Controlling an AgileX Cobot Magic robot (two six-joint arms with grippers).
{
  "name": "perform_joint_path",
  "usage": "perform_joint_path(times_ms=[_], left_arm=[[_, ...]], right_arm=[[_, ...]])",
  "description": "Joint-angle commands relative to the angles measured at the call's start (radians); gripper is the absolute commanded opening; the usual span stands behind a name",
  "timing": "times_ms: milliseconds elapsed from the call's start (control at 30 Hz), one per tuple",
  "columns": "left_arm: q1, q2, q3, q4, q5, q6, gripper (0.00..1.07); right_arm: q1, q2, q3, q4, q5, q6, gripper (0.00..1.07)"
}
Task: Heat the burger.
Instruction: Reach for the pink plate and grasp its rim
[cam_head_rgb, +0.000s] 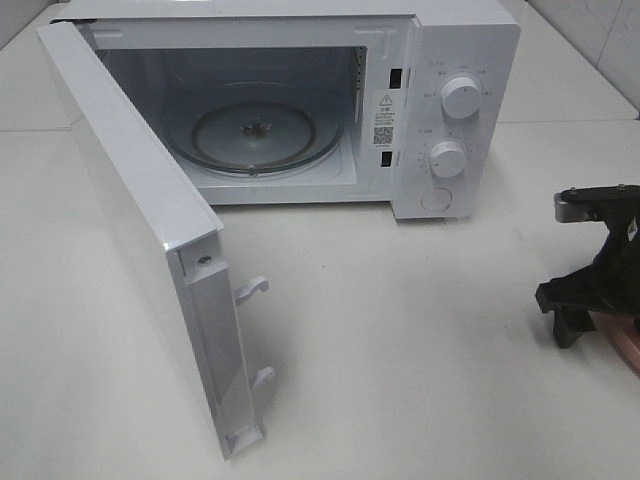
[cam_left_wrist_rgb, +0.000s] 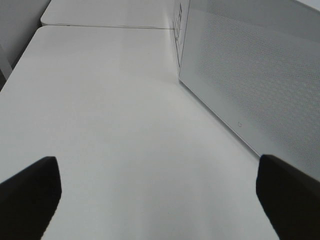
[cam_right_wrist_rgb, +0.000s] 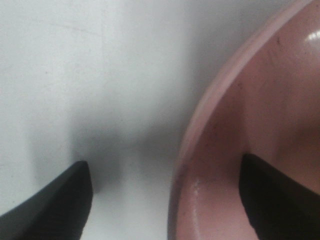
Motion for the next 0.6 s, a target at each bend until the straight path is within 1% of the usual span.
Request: perform_joint_path(times_ms=[33,67,100,133,167,200,233,267,300,333,367,433,600], left_arm=[[0.004,-0.020,0.003,-0.001,-0.005,0.000,0.98],[0.004,-0.020,0.003,-0.001,-0.005,0.000,0.98],[0.004,-0.020,0.003,-0.001,-0.005,0.000,0.98],[0.004,-0.020,0.003,-0.001,-0.005,0.000,0.98],[0.004,-0.020,0.003,-0.001,-0.005,0.000,0.98],[0.004,-0.020,0.003,-0.001,-0.005,0.000,0.98],[0.004,-0.020,0.003,-0.001,-0.005,0.000,0.98],[0.004,-0.020,0.003,-0.001,-0.005,0.000,0.98],[0.004,-0.020,0.003,-0.001,-0.005,0.000,0.98],[0.004,-0.020,0.003,-0.001,-0.005,0.000,0.98],[0.004,-0.020,0.003,-0.001,-0.005,0.000,0.98],[0.004,-0.020,0.003,-0.001,-0.005,0.000,0.98],[0.004,-0.020,0.003,-0.001,-0.005,0.000,0.98]], right_arm=[[-0.006,0.004,0.005,-0.003,-0.005,0.010,0.55],[-0.006,0.004,0.005,-0.003,-0.005,0.010,0.55],[-0.006,0.004,0.005,-0.003,-0.005,0.010,0.50],[-0.006,0.004,0.005,-0.003,-0.005,0.010,0.38],[-0.006,0.004,0.005,-0.003,-0.005,0.010,0.38],[-0.006,0.004,0.007,-0.003,-0.005,0.010,0.31],[-0.006,0.004,0.014,-0.004,-0.009,0.010,0.18],[-0.006,0.004,0.014,-0.004,-0.009,0.010,0.18],[-0.006,0.004,0.021,-0.007,-0.011,0.010,0.06],[-0.006,0.004,0.021,-0.007,-0.011,0.010,0.06],[-0.006,0.004,0.022,-0.007,-0.009,0.010,0.02],[-0.006,0.004,0.023,-0.007,-0.004,0.010,0.00],[-0.006,0.004,0.023,-0.007,0.006,0.010,0.00]])
